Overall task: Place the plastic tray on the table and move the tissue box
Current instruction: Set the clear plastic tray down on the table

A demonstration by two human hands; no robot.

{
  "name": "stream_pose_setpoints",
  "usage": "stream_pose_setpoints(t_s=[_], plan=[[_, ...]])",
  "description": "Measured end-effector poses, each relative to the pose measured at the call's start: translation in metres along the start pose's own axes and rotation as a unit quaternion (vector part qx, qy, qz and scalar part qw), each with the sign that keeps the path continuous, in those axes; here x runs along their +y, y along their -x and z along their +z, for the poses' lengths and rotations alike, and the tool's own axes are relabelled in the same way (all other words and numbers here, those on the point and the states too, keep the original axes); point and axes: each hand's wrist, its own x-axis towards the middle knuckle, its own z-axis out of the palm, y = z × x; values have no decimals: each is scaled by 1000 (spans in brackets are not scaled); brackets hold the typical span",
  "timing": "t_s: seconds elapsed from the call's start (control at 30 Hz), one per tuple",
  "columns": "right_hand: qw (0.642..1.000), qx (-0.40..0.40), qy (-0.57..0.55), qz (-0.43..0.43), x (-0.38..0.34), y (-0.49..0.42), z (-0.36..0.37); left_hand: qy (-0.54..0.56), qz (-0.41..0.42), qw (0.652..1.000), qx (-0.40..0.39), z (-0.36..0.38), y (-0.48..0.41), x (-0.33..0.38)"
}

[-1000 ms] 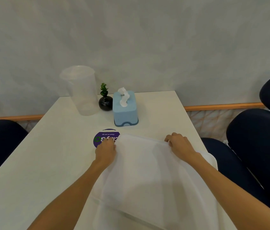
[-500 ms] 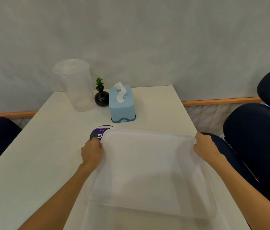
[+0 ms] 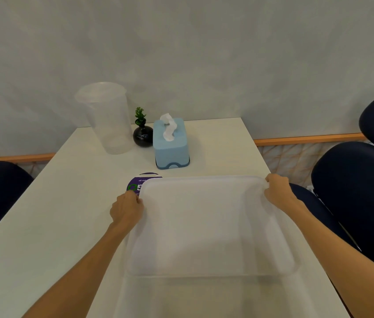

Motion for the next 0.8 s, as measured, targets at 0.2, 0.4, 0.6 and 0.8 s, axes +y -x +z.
stream_pose_setpoints(t_s=[0.2,0.4,0.6,0.8], plan=[[1000,-3,-10,9,-9,-21,-2,16,-2,1000,-7,-1,-11,11],[1000,-8,-14,4,-10,-31,-3,16,-7,1000,-5,0,-17,18],[1000,-14,-5,16,-12,-31,-10,36,-19,999,-8,-2,-20,18],[1000,17,-6,-24,-29,-45,-27,124,29,991,36,-19,-31,38]])
